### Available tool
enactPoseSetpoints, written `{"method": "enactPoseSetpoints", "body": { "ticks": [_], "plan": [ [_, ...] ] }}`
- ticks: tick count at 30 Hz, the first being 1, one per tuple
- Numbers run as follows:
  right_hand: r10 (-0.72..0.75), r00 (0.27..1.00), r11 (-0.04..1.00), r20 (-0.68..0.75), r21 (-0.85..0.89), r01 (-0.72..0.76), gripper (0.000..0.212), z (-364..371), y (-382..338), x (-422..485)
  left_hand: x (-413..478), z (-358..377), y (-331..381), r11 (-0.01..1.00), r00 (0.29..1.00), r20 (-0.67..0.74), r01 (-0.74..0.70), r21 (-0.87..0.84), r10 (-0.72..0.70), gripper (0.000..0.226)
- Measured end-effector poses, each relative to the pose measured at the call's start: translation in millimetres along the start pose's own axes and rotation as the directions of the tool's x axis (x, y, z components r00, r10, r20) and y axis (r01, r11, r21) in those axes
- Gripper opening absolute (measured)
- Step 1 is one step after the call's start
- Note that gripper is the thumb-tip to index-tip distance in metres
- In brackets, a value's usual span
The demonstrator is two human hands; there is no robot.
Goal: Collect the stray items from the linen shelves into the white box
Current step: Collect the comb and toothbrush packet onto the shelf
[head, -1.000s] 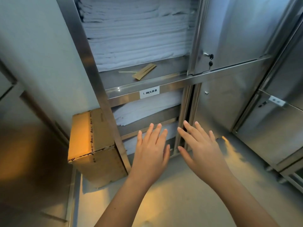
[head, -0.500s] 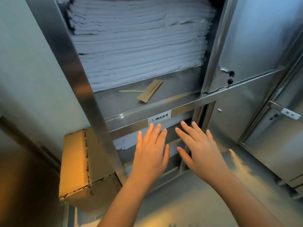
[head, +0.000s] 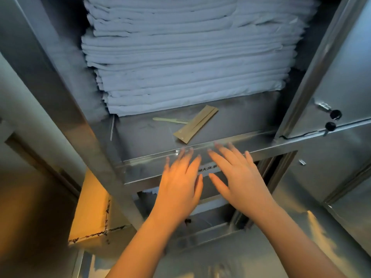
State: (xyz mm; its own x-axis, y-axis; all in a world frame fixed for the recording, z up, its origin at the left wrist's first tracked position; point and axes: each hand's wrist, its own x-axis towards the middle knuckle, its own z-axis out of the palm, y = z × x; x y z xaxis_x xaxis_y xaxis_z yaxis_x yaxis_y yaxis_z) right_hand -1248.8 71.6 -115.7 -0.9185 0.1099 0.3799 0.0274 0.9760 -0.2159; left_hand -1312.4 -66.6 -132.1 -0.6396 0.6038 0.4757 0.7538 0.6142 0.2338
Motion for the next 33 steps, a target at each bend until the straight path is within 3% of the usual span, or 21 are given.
{"method": "enactPoseSetpoints", "body": {
  "ticks": [13,19,24,28,33],
  "plan": [
    [-0.241,0.949,0.969,0.202,0.111,0.222,0.058,35,92,121,92,43,-12,0.952,0.955,-0.016,0.295,0.082,-0.295,0.043],
    [-0.298,0.922,0.950,0.247,0.174,0.260,0.057,53,100,152,104,48,-26,0.935,0.943,0.004,0.330,0.128,-0.333,0.034],
    [-0.356,0.910,0.928,0.213,0.191,0.318,0.054,66,98,166,117,45,-55,0.934,0.936,0.070,0.336,0.125,-0.346,0.051],
    [-0.355,0.902,0.932,0.246,0.176,0.318,0.056,72,98,177,132,48,-76,0.941,0.943,0.089,0.307,0.139,-0.321,0.041],
    [-0.379,0.875,0.924,0.300,0.162,0.345,0.057,79,102,190,150,64,-102,0.938,0.921,0.223,0.273,0.212,-0.318,0.048]
  ]
}}
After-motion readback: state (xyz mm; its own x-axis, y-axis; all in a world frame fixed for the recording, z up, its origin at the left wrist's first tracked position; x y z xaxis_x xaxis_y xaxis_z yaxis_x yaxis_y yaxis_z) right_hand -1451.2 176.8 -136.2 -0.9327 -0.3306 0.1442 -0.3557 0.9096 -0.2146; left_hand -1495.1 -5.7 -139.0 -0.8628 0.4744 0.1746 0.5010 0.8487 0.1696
